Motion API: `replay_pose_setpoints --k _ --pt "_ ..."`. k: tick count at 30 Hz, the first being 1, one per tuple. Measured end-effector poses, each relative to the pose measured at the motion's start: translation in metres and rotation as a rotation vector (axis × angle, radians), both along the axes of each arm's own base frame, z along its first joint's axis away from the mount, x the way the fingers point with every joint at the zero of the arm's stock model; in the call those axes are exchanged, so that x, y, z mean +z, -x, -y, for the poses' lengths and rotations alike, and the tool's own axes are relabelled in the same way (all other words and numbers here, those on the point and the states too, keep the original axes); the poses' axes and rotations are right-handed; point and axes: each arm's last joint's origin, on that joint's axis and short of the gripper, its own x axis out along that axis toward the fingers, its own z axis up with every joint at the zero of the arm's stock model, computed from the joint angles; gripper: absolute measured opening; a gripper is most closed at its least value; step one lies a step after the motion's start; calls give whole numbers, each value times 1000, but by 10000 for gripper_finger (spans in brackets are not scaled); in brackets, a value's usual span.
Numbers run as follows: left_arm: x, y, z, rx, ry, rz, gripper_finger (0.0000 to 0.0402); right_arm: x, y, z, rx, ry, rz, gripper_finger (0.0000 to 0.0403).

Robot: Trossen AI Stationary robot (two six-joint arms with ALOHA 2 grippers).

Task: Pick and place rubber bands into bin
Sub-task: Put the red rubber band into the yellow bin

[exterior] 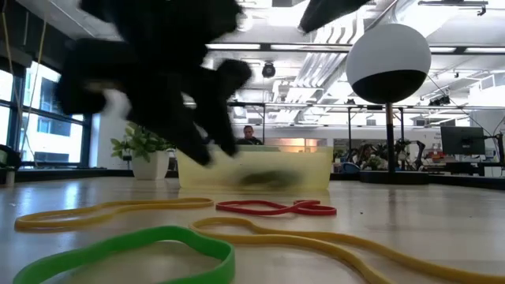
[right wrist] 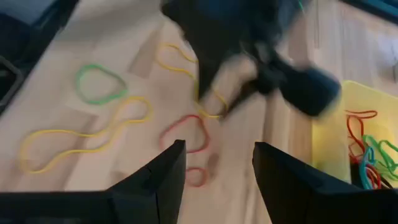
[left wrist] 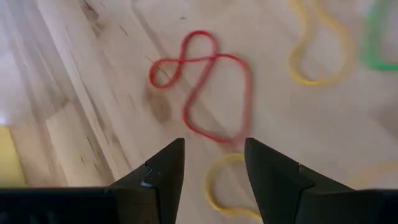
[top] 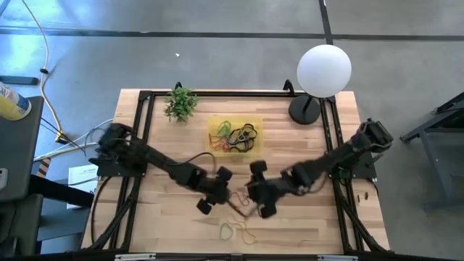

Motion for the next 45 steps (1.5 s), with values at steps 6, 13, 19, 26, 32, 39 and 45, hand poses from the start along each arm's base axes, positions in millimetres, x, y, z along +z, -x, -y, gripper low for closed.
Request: replay_pose_setpoints --k 6,13,19,26,32,39,45 --pt "-6 -35 -10 -39 -39 -102 156 0 31 -50 -23 -20 37 163" --pt "-11 -55 -10 -97 -22 -123 156 1 80 -101 -74 -51 131 148" --pt "-24 -64 -14 -93 15 -166 156 6 112 -129 -69 -53 253 142" --pt "-29 -67 -18 -68 47 -193 152 10 122 -140 -32 -41 315 142" --pt "-30 -68 -28 -39 116 -218 104 10 120 -138 -35 -34 313 140" --pt "-32 -68 -39 6 154 -238 48 10 119 -138 -33 -35 308 140" --pt "-32 -67 -41 -23 139 -250 7 10 119 -138 -33 -35 308 140"
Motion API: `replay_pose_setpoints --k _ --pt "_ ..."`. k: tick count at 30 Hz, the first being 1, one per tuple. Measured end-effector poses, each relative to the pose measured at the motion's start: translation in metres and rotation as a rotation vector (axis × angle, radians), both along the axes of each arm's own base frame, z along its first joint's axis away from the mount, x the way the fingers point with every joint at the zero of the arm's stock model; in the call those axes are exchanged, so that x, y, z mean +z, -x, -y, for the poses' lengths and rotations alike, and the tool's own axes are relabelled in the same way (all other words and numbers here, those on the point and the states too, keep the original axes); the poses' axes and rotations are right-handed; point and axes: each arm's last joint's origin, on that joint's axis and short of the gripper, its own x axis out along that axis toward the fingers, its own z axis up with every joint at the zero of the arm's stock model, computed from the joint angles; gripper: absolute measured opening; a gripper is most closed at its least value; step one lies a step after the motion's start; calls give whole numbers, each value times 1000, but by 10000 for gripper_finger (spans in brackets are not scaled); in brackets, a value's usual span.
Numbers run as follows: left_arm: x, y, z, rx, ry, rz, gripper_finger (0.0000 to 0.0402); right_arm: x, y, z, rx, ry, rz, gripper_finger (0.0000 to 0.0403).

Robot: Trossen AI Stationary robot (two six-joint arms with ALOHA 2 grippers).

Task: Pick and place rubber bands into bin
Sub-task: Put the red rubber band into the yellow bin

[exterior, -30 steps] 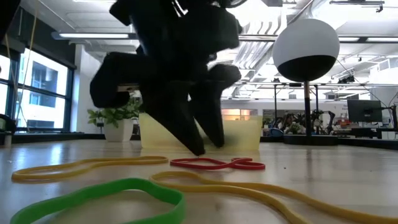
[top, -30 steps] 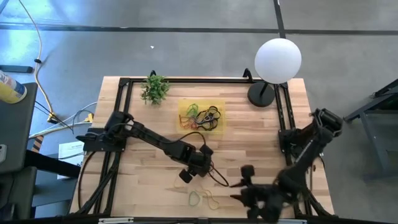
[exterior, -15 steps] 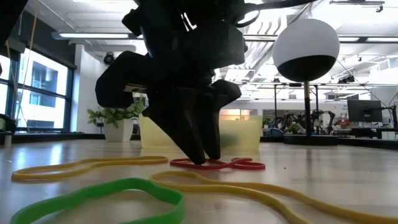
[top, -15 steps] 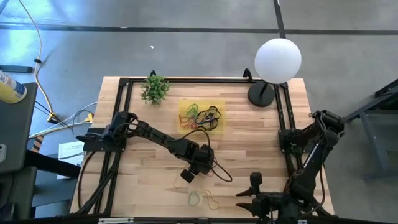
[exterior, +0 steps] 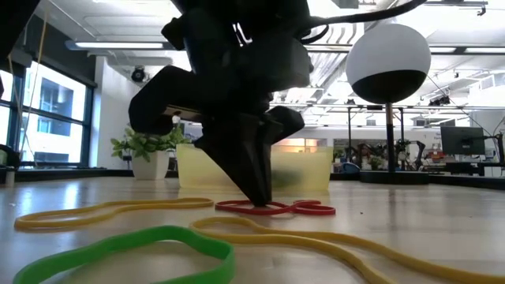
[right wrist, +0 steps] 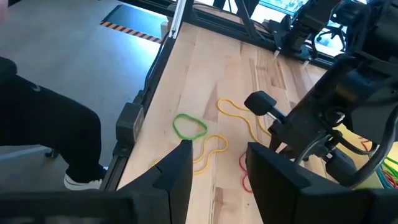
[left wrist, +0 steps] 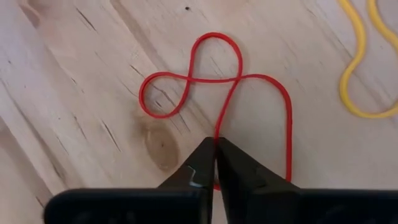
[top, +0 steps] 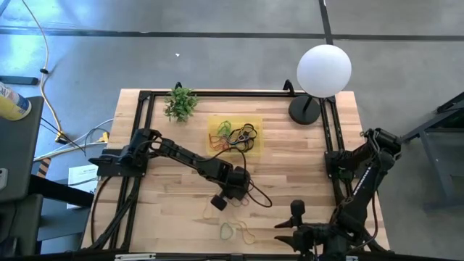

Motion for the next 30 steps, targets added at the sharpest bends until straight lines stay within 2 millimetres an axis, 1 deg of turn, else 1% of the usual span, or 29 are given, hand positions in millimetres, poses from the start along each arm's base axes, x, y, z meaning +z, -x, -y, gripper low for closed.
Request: replay_pose_setpoints --k 6,9,12,14,18,21,24,30 --pt "1 2 8 -62 -35 -2 2 0 0 0 0 1 0 140" --pt "5 6 9 -52 -91 -13 1 0 0 0 0 0 0 140" --pt "13 13 11 -48 -135 -31 1 0 0 0 0 0 0 140" --pt "21 15 11 -40 -168 -18 0 0 0 0 -1 0 1 140" --pt "47 20 12 -11 -245 34 0 0 0 0 -3 1 3 139" --pt "55 23 13 1 -287 51 0 0 0 0 -5 2 5 139" --pt "70 27 14 17 -326 92 0 0 -1 1 -9 3 5 139" --pt "90 32 10 63 -403 144 0 0 -5 4 -19 1 1 139"
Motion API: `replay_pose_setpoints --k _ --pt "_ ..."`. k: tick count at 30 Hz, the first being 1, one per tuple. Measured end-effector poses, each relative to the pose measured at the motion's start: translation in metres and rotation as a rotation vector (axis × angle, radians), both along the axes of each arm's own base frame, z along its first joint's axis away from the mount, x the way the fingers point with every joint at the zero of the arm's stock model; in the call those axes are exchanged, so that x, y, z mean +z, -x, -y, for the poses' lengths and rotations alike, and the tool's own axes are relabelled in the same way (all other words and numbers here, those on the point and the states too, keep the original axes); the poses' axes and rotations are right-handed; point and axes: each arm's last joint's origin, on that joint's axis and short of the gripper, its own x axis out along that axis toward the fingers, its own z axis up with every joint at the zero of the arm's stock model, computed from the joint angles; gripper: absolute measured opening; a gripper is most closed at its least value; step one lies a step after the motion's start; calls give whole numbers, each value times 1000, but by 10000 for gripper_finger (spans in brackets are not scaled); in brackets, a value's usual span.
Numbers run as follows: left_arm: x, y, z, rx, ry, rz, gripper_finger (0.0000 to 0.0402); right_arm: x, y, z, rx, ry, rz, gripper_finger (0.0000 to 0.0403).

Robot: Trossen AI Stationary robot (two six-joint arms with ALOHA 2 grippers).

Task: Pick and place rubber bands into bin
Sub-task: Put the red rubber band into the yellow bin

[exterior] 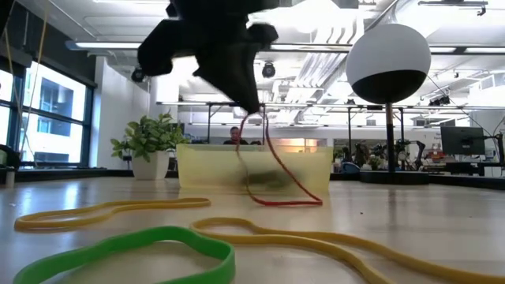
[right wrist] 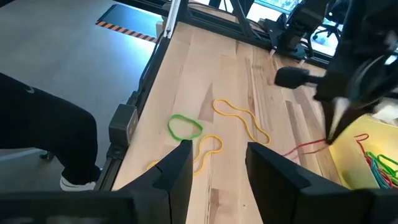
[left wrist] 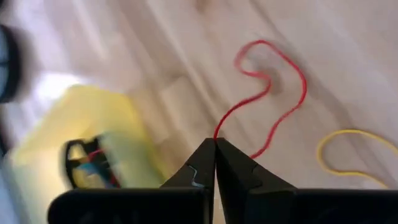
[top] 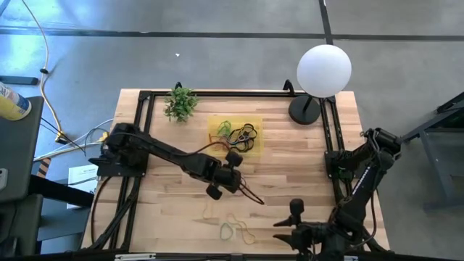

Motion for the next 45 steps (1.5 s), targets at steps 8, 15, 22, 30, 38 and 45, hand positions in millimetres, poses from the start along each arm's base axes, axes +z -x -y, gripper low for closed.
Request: replay_pose_setpoints --k 8,15,22,30,38,45 --pt "23 10 -5 59 -107 55 0 0 -1 0 -1 0 -1 139" --pt "45 21 -9 110 -188 110 0 0 -1 1 -4 2 1 139" --pt "71 35 -16 167 -297 167 0 0 -1 1 -4 7 3 139" --pt "97 50 -34 200 -372 206 0 0 -1 1 -4 6 3 139" --pt "99 51 -81 261 -353 163 0 0 -1 0 -4 2 4 139" --pt "98 56 -123 314 -276 144 0 0 -1 0 -3 1 3 139"
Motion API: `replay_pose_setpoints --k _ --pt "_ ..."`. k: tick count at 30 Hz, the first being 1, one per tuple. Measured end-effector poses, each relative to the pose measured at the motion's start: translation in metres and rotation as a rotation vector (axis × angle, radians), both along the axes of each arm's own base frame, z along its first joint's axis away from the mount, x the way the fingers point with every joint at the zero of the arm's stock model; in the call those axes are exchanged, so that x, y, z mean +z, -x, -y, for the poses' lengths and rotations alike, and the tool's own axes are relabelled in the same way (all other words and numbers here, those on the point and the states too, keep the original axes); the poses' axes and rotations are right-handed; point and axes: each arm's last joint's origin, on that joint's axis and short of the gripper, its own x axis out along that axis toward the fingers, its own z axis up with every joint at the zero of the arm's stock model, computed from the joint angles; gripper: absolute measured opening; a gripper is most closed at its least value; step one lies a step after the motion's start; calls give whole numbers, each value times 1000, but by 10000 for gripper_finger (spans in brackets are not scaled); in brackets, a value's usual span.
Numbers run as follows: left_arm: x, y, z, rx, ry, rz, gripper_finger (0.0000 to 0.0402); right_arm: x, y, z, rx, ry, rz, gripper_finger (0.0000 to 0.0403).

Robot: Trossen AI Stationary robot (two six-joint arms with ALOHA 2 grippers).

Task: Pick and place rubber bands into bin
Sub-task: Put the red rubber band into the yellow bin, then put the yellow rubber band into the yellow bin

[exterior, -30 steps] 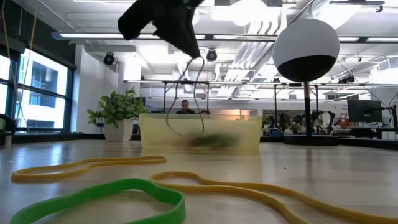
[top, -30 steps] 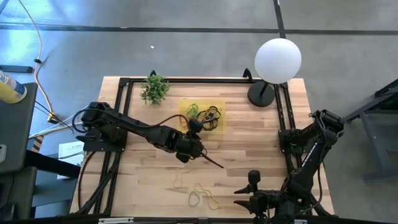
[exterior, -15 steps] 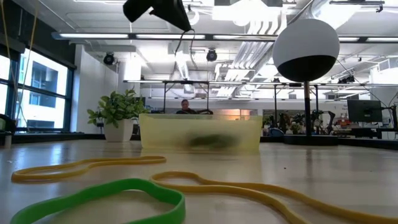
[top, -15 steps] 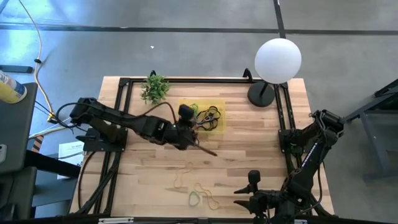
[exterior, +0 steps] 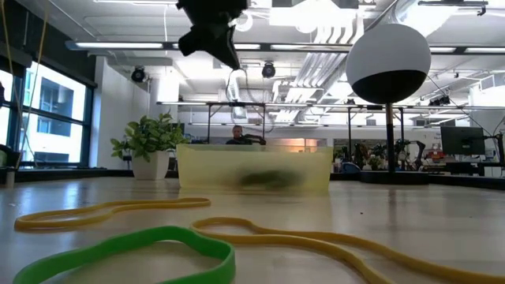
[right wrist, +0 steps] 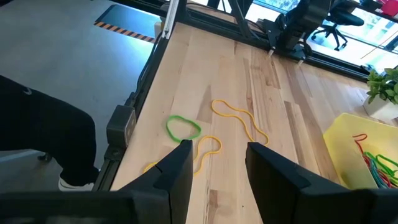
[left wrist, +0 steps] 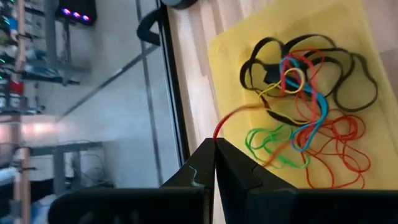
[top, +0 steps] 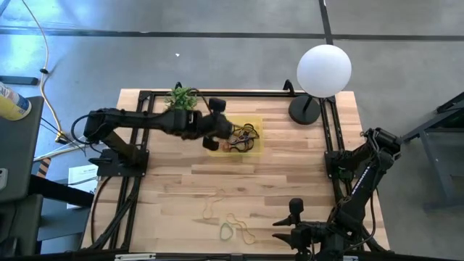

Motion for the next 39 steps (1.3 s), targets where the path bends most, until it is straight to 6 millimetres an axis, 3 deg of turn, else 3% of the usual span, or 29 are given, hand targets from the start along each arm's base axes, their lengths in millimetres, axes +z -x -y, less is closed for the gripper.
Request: replay_pose_setpoints --k 5,12,23,28,32,39 --pt "-3 4 -21 10 63 14 0 0 0 0 -1 -2 0 139" --pt "-22 11 -37 -17 166 -21 0 0 0 0 -2 -1 1 139" --pt "-58 15 -35 -83 267 -26 0 1 -1 -1 -1 2 15 139" --pt "-65 16 -35 -73 270 -16 6 2 -1 -1 -1 -4 19 139" --pt "-65 15 -34 -99 282 -9 37 2 -1 -1 -4 -10 19 139" --pt "-65 15 -33 -118 299 -4 133 2 -1 -1 -5 -14 20 139"
